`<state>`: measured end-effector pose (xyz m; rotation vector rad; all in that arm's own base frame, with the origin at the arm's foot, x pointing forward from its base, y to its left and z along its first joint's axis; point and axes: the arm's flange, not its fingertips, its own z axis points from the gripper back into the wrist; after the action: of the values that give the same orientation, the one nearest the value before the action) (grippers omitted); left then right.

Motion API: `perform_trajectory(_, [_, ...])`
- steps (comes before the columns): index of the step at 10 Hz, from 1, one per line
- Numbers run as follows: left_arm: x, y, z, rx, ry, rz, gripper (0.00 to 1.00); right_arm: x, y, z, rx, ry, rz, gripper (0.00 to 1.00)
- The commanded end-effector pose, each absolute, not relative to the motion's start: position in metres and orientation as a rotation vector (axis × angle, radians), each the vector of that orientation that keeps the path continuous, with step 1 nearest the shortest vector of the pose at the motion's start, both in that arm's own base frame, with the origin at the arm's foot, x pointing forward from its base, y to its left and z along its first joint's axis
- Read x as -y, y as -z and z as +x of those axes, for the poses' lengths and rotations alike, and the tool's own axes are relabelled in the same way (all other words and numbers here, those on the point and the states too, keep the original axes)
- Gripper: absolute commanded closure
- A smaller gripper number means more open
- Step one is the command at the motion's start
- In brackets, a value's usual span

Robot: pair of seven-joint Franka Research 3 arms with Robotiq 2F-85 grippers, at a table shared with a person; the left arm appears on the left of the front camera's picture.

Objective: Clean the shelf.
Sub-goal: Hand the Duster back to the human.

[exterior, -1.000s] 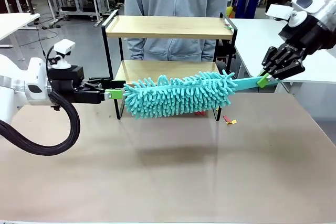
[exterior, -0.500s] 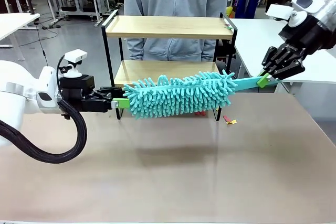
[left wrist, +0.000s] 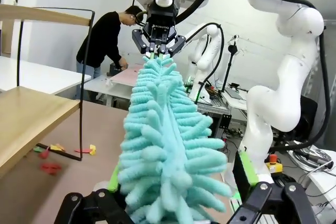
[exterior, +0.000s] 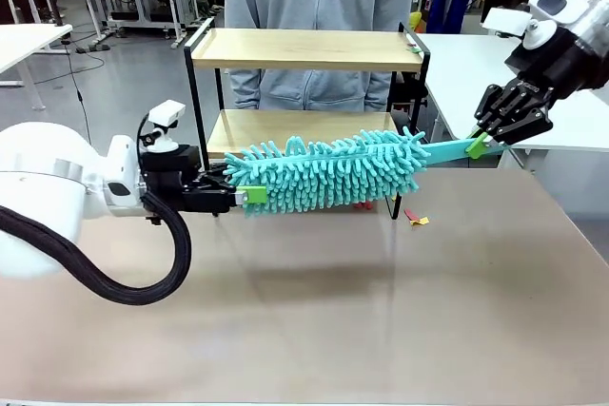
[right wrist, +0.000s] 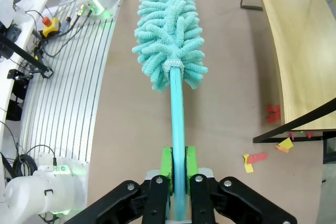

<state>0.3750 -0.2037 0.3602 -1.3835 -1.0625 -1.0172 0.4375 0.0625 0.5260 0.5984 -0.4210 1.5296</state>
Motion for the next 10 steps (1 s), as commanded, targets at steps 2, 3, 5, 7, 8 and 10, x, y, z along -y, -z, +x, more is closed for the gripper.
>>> perform_trajectory(2, [0.2187, -0.3559, 0.3849, 1.121, 1.019, -1.383, 0.5, -0.0643, -0.5267, 0.4341, 0.453, -1.515, 0.617, 0.87])
perform_trajectory(3, [0.2179, -0.3551, 0.3847, 1.123, 1.025, -1.378, 0.56, -0.0643, -0.5267, 0.4341, 0.453, -1.515, 0.617, 0.87])
perform_trajectory(5, [0.2182, -0.354, 0.3851, 1.119, 1.027, -1.383, 0.62, -0.0643, -0.5267, 0.4341, 0.453, -1.515, 0.617, 0.87])
perform_trajectory(7, [0.2182, -0.3551, 0.3858, 1.122, 1.041, -1.382, 1.0, -0.0643, -0.5267, 0.4341, 0.453, -1.515, 0.617, 0.87])
perform_trajectory(8, [0.2179, -0.3553, 0.3859, 1.117, 1.045, -1.388, 1.0, -0.0643, -0.5267, 0.4341, 0.453, -1.515, 0.617, 0.87])
perform_trajectory(10, [0.2161, -0.3542, 0.3873, 1.118, 1.041, -1.406, 1.0, -0.0643, -0.5267, 0.4341, 0.453, -1.515, 0.617, 0.87])
